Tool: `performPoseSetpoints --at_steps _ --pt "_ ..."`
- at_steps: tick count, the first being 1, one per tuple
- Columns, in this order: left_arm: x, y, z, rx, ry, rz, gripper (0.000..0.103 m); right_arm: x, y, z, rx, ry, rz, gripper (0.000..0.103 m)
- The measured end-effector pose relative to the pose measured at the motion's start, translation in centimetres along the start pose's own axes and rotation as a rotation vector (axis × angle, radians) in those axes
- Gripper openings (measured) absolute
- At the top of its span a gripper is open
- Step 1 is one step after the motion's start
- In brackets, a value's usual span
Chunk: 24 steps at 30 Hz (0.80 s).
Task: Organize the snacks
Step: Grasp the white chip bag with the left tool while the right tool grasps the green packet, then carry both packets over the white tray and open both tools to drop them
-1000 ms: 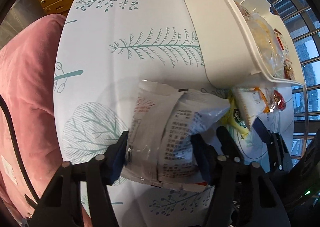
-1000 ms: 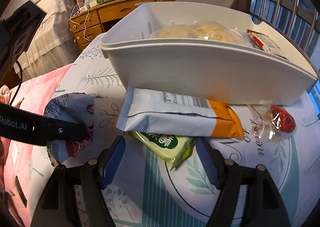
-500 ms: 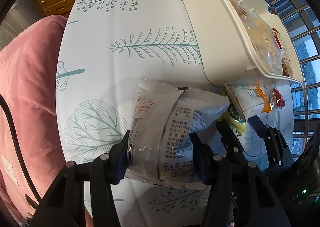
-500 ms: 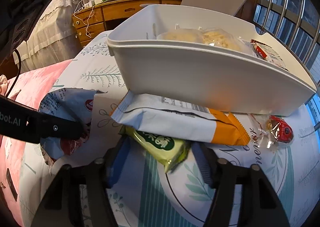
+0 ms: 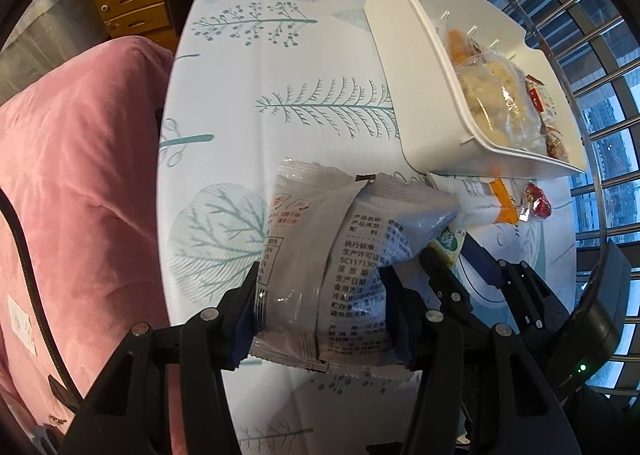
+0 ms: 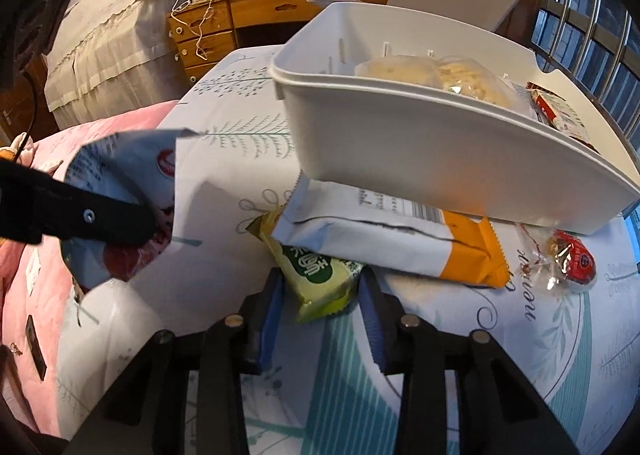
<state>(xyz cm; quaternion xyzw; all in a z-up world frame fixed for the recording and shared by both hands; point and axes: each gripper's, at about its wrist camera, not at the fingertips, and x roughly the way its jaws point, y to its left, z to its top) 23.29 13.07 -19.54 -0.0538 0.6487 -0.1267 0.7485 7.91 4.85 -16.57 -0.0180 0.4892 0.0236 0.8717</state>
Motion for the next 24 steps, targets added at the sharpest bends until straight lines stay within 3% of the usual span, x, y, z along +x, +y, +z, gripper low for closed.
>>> performPoseSetpoints --at_steps 17,24 --pt "-7.3 1.0 -4.3 -0.025 -0.128 -0.027 0.054 -5.8 4.0 -1.1 -0.118 -0.053 0.058 0.032" --pt "-9.7 0.0 -3.8 0.000 -0.181 -0.035 0.054 -9.0 4.2 -0.7 -0.148 -0.102 0.062 0.032"
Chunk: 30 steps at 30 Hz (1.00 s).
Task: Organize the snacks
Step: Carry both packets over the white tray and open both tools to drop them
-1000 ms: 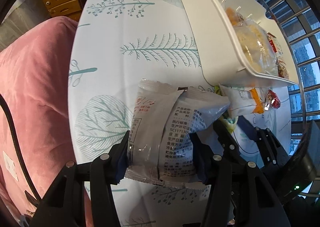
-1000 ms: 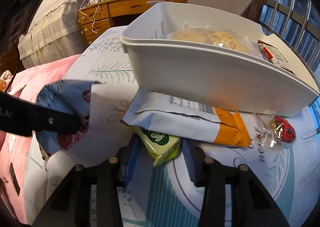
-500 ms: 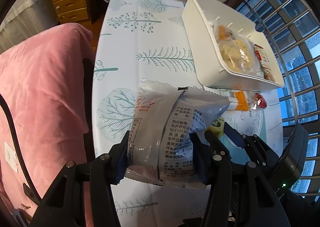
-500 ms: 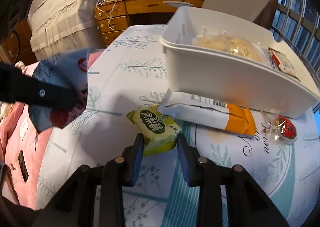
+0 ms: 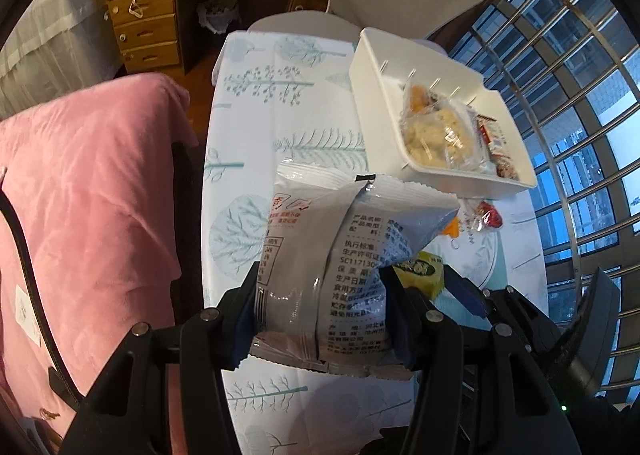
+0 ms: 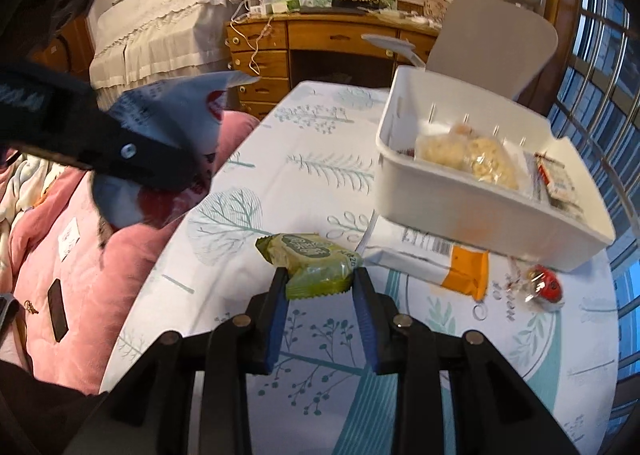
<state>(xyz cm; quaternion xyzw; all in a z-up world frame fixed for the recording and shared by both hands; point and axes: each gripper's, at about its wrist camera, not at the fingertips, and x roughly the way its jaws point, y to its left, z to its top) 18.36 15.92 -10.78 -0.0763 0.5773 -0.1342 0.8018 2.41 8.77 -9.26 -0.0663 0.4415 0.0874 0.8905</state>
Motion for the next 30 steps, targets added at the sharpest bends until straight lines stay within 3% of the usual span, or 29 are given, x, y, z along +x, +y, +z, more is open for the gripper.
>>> performPoseSetpoints --at_steps 20,30 --pt "-2.0 -8.7 9.1 0.109 -0.152 0.001 0.054 -5.5 -9.0 4.9 0.007 -0.133 -0.038 0.032" --pt "1.2 -13.1 12.8 0.076 -0.170 0.016 0.054 -5.2 -15.4 6.7 0.014 -0.135 -0.037 0.032"
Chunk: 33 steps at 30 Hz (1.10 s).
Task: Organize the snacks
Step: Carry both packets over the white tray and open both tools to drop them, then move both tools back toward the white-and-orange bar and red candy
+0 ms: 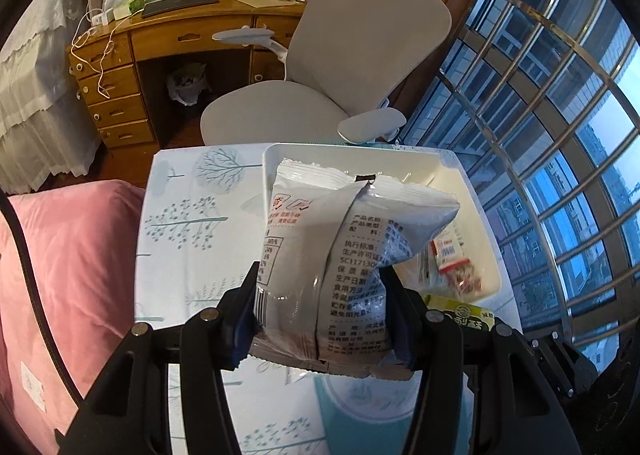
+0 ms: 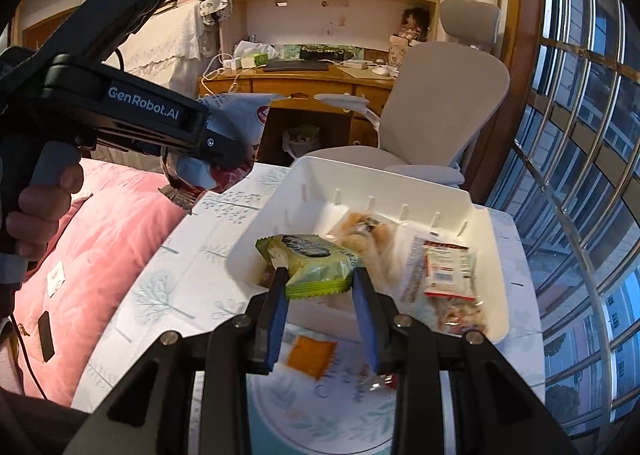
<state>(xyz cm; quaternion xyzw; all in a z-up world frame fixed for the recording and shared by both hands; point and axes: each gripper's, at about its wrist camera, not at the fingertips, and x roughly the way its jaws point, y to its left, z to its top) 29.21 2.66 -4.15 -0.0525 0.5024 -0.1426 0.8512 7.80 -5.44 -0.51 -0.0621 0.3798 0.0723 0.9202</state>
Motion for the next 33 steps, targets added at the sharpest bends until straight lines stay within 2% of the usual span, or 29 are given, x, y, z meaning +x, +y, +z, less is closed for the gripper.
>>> performPoseSetpoints --at_steps 7,8,10,15,21,27,33 --pt "3.2 -2.2 0.9 -0.035 0.023 0.020 0.055 2.1 -4.0 -0.3 0.023 0.055 0.013 0.032" --pt "3.6 -2.4 0.9 -0.039 0.029 0.025 0.056 2.4 -4.5 -0.4 0.032 0.065 0.018 0.032" --pt "3.9 -2.6 0.7 -0.048 0.038 0.020 0.068 2.9 -5.3 -0.5 0.048 0.079 0.027 0.034" --pt "4.1 -2.5 0.3 -0.075 0.062 0.021 0.072 3.6 -6.1 -0.6 0.067 0.106 0.040 0.034" --pt "3.6 -1.7 -1.1 -0.092 0.088 0.024 0.078 3.5 -6.5 -0.9 0.138 0.129 0.040 0.043" --pt "2.7 0.2 -3.2 -0.130 0.130 0.016 0.080 2.6 -6.9 -1.9 0.237 0.151 -0.001 0.049" --pt "1.0 2.5 -5.7 -0.176 0.145 -0.001 0.083 0.9 -6.5 -3.1 0.320 0.160 -0.077 0.056"
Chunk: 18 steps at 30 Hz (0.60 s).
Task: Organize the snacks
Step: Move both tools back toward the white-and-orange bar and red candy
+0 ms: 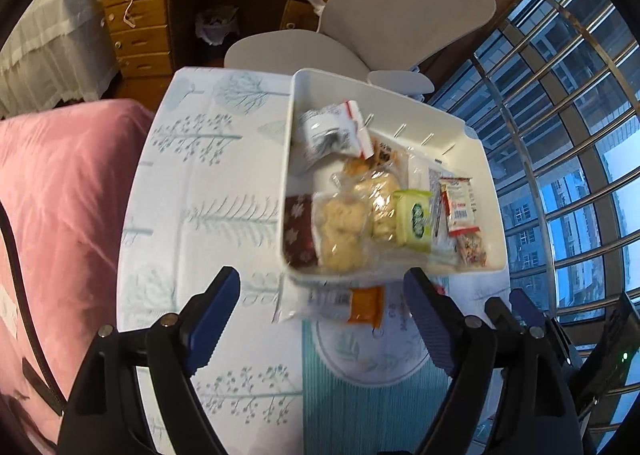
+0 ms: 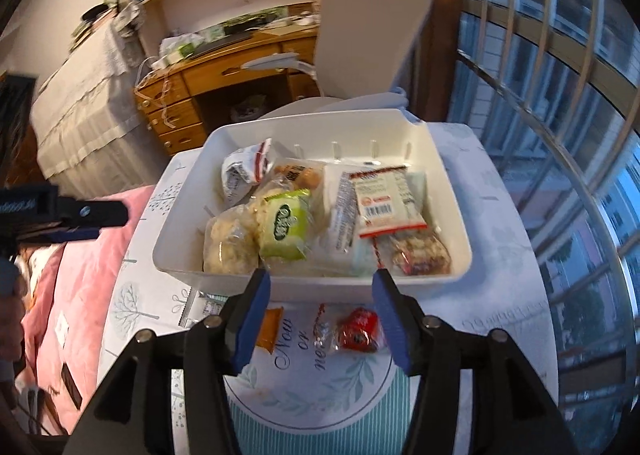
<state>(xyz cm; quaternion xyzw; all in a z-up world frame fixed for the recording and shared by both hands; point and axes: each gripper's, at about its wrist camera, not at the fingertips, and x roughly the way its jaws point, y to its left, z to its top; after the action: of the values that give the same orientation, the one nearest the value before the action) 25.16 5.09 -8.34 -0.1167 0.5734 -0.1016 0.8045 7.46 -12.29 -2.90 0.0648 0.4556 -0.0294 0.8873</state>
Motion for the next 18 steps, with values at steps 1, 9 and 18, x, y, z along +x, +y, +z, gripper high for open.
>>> performPoseSetpoints --at_steps 1,9,18 --pt "-0.1 0.4 -0.4 -0.002 0.007 -0.008 0.084 -0.1 0.0 -0.2 0.014 0.003 -0.006 0.057" --pt "0.2 4.1 -3.7 -0.044 0.090 -0.019 0.085 -1.4 -0.1 -3.7 0.153 0.023 -0.061 0.067" --pt "1.2 5.7 -7.2 -0.225 0.127 -0.003 0.085 -0.5 -1.5 -6.2 0.232 0.124 -0.068 0.068"
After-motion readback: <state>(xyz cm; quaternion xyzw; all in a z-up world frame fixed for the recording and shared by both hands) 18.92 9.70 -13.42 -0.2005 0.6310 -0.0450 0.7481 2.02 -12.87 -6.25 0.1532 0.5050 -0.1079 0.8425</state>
